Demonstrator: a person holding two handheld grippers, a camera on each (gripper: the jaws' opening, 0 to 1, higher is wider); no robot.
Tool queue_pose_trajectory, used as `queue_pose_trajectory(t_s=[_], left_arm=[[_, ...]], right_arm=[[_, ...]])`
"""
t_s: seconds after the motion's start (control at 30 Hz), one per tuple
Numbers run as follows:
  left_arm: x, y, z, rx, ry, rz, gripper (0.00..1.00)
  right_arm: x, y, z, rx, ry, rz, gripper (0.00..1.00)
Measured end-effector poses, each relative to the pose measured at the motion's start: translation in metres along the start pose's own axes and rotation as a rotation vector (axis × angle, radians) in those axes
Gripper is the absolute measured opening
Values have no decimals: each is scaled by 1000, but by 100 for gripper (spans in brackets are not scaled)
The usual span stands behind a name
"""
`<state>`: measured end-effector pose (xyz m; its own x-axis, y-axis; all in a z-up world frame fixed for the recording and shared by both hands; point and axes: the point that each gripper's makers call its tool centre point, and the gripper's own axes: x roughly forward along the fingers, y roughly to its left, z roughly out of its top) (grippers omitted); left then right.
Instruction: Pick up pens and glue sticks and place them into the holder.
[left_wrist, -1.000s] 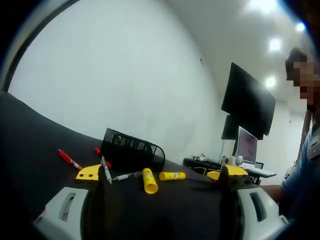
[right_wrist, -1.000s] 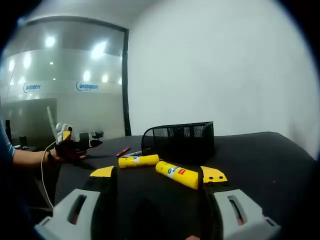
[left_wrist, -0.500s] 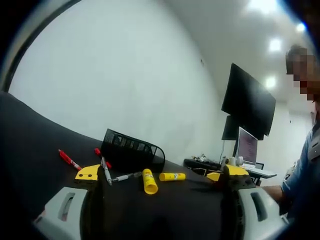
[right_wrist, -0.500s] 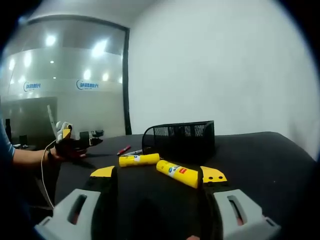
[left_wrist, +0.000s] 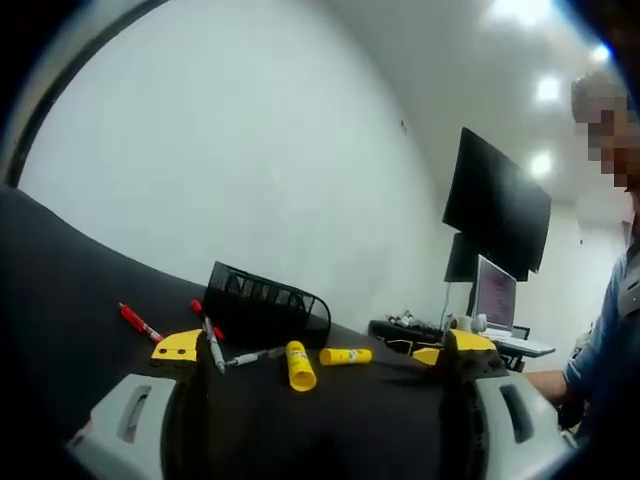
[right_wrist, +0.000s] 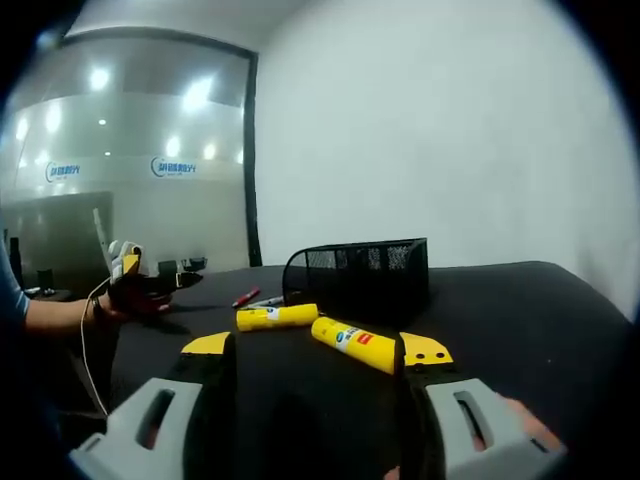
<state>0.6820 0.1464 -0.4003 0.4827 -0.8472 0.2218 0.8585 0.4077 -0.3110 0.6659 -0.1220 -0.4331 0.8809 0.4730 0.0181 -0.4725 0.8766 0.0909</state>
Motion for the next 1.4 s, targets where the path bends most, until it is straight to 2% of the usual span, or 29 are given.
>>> queue_pose_trajectory(t_s=[0.2, 0.3, 0.43, 0.5, 0.53, 0.67, 0.8, 1.13, 1.3, 1.4], left_arm=[[0, 1, 0, 9, 1, -2, 93], [0, 1, 1, 8, -4, -8, 93], [-1, -1, 3, 12, -13, -20, 93], [-1, -1, 4, 12, -19, -24, 93], [-1, -2, 4, 11, -21, -27, 93], [-2, -3, 5, 10, -26, -39, 93], [-2, -4, 5, 13, -27, -51, 93], [-5, -4, 14, 10, -72, -49, 93], [-4, 0, 14, 11, -70, -24, 93], [-4, -2, 13, 20, -66, -31, 93]], right_arm=[[0, 3, 0, -8, 2, 14, 55], [-1, 1, 4, 27, -7, 16, 54], [0, -4, 9, 29, -14, 3, 51], [1, -20, 3, -44, 50, -36, 46], [3, -26, -2, -48, 80, -42, 43], [9, -49, -1, -16, 94, -63, 38], [14, -55, 3, -16, 99, -67, 36], [43, -31, 21, -34, 96, 3, 36], [61, -13, 25, -42, 92, 44, 36], [72, 0, 25, -51, 107, 65, 36]])
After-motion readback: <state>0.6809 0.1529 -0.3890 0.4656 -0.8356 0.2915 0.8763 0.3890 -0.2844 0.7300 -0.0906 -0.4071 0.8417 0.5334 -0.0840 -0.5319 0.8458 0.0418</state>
